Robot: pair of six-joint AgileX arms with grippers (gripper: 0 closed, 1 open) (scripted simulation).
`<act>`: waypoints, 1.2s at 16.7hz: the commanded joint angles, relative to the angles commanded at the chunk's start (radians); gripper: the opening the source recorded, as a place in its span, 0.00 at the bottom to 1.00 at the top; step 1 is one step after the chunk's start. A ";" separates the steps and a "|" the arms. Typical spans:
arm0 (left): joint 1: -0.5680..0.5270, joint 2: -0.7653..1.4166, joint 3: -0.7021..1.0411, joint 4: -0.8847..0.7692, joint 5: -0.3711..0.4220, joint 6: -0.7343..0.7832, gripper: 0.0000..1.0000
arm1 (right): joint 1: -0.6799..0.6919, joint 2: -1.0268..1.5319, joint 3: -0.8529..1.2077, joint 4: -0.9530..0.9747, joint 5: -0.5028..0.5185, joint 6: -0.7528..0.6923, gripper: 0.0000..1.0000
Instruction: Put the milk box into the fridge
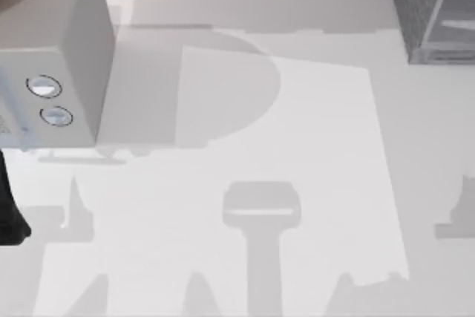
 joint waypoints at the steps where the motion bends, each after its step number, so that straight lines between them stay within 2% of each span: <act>1: 0.000 0.000 0.000 0.000 0.000 0.000 1.00 | -0.005 0.042 0.024 0.029 -0.008 0.000 0.00; 6: 0.000 0.000 0.000 0.000 0.000 0.000 1.00 | -0.050 0.398 0.200 0.245 -0.058 -0.001 0.00; 20: 0.000 0.000 0.000 0.000 0.000 0.000 1.00 | -0.241 1.825 0.814 1.001 -0.209 0.008 0.00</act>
